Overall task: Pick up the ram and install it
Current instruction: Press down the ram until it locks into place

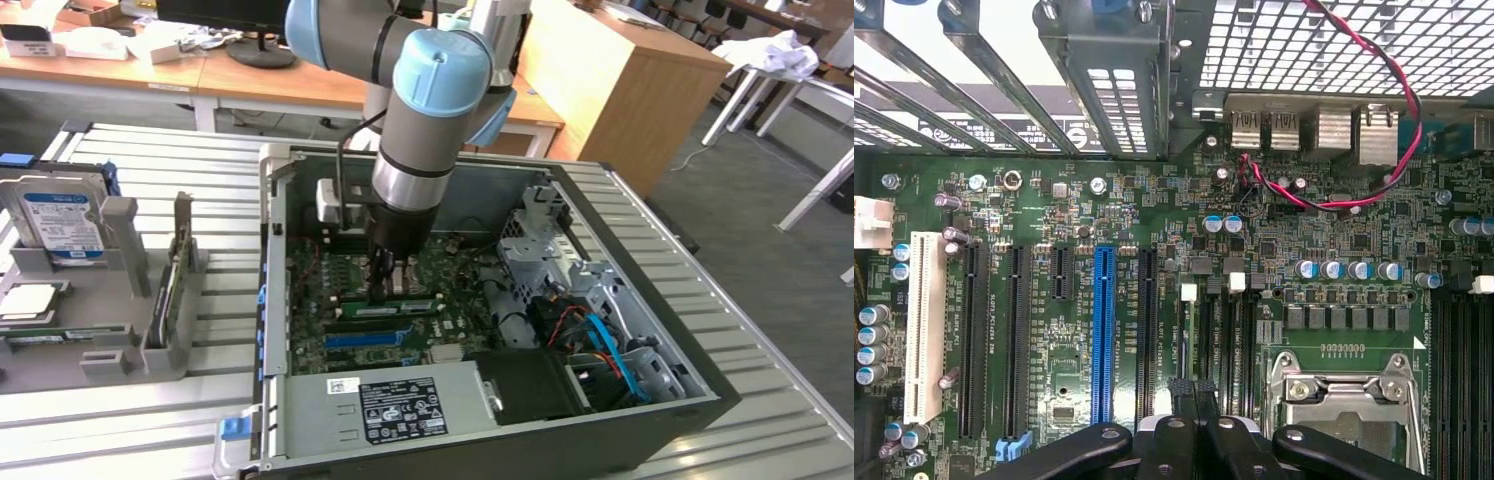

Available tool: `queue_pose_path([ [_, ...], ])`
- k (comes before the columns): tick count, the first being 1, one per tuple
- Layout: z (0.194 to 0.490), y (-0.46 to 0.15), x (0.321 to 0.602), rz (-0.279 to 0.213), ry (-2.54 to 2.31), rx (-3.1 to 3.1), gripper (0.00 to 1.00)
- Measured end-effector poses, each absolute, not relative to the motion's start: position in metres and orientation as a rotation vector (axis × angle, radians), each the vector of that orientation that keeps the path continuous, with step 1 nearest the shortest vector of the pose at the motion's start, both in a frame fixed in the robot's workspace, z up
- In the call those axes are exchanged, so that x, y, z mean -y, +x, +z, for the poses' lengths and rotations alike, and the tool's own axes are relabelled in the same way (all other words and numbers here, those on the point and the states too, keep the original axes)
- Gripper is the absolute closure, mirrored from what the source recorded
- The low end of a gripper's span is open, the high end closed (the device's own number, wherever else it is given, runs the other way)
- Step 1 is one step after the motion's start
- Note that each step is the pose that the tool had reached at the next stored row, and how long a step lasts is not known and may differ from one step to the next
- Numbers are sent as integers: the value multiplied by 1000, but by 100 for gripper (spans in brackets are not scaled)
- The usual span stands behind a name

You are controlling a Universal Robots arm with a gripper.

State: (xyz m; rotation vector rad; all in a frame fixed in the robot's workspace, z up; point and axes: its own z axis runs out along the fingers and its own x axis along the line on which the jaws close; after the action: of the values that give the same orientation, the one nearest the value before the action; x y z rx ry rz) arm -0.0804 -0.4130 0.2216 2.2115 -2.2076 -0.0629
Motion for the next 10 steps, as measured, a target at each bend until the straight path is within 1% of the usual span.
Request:
queue_pose_path([
  [5,223,-80,413,-63,2213,2209,89],
  [10,230,-80,413,-63,2212,2208,89],
])
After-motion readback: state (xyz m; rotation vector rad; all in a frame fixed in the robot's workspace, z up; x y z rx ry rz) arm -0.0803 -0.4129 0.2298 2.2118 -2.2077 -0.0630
